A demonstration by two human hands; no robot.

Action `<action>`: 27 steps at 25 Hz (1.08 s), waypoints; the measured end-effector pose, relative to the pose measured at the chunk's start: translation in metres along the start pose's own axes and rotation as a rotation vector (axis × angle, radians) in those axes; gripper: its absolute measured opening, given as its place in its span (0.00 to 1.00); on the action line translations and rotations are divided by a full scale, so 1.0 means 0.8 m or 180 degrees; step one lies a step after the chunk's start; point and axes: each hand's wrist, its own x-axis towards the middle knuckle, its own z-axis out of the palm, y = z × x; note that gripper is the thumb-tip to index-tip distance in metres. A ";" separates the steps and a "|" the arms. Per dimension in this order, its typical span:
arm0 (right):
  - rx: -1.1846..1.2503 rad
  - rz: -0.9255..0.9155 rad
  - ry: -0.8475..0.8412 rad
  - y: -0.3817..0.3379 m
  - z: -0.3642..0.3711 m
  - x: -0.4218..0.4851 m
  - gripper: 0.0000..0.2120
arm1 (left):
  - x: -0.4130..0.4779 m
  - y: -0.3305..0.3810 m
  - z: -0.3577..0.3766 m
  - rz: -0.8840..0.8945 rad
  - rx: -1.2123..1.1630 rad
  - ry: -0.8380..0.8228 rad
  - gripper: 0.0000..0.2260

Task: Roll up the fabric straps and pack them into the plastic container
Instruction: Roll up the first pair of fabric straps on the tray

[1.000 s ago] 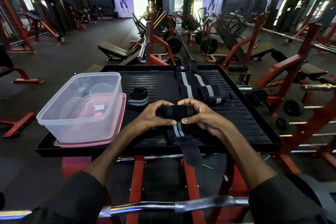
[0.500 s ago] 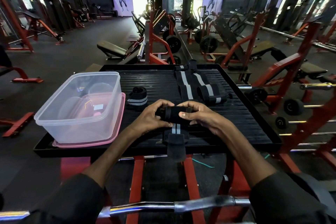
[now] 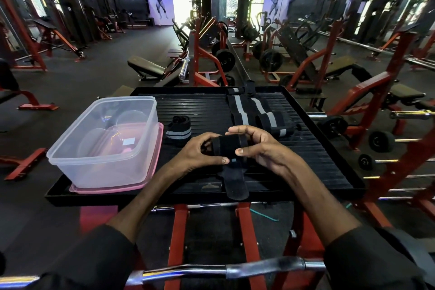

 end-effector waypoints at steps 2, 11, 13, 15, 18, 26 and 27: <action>0.0279 0.0130 -0.0031 -0.010 0.002 0.002 0.24 | -0.003 0.004 0.001 0.0098 0.0001 0.0073 0.26; -0.0112 0.0349 0.0081 0.007 0.000 0.006 0.26 | -0.006 0.014 0.002 0.0514 0.0177 0.0270 0.28; -0.0049 0.0158 0.0181 0.008 0.003 0.006 0.26 | -0.003 0.015 0.000 0.0147 -0.0196 -0.0006 0.28; -0.0037 0.0019 0.0222 0.009 0.004 0.005 0.24 | -0.002 0.014 -0.004 -0.0418 -0.0508 -0.0457 0.26; -0.0167 -0.0189 0.0190 0.007 0.002 0.000 0.24 | -0.001 0.014 -0.009 -0.0875 -0.0713 -0.0875 0.24; -0.0419 -0.0468 0.0162 0.003 0.002 0.001 0.29 | -0.008 0.017 0.001 -0.0482 -0.0759 -0.0224 0.23; -0.0459 -0.0446 0.0132 0.002 0.002 0.000 0.30 | -0.008 0.016 0.004 -0.0324 -0.0727 -0.0054 0.23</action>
